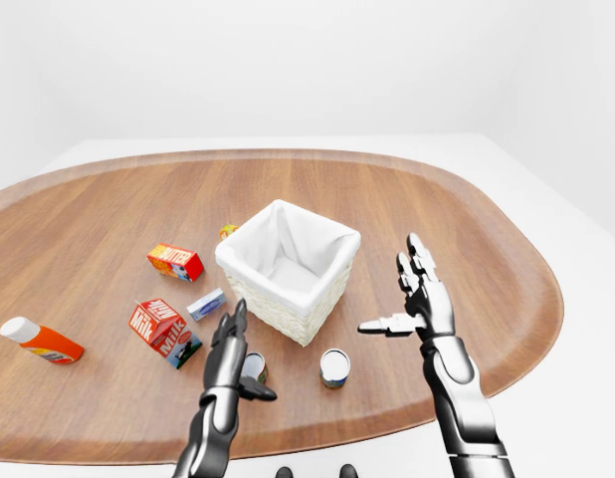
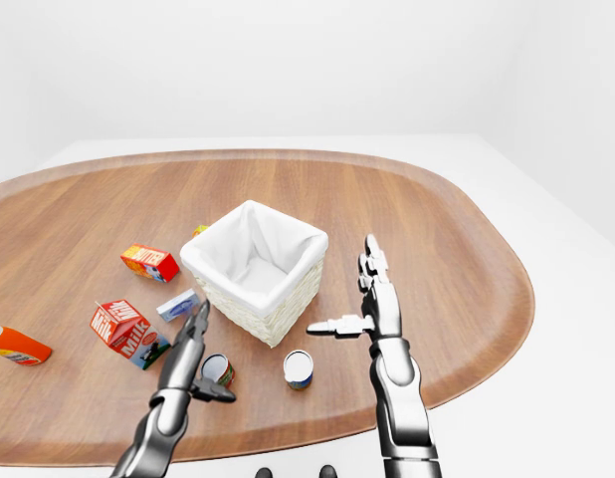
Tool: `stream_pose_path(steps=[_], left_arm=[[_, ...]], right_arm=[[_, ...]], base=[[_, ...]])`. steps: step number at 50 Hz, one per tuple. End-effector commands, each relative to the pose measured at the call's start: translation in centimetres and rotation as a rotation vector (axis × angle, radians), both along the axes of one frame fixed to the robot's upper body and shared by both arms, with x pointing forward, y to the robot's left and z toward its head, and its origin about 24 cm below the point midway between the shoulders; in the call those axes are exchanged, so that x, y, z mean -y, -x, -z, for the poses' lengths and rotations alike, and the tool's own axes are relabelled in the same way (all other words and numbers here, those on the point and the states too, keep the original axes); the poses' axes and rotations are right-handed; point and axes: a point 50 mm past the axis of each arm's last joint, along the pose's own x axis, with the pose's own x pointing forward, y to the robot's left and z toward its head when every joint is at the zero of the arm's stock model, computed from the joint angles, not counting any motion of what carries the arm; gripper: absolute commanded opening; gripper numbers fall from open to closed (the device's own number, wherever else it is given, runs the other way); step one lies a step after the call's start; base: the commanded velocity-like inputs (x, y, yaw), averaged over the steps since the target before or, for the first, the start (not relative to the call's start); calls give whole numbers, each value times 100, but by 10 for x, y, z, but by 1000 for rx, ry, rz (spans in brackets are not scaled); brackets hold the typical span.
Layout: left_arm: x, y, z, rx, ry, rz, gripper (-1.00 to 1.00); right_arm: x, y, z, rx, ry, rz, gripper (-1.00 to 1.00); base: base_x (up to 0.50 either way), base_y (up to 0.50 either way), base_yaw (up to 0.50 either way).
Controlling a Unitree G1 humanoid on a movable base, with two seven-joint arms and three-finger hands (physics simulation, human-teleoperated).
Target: Pick up the tomato sauce, and put it in the basket.
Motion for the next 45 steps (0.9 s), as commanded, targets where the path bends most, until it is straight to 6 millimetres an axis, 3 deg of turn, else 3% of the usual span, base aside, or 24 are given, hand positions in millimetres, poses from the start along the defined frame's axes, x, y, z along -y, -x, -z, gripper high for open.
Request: stream_pose_path(steps=[1, 45], left_arm=[[0, 1, 1, -5, -2, -1, 100], [-1, -1, 14, -47, -19, -14, 100]], right_arm=[[0, 0, -1, 0, 1, 1, 100], [0, 0, 3, -4, 3, 2, 100]], base=[[0, 0, 0], [0, 0, 0]])
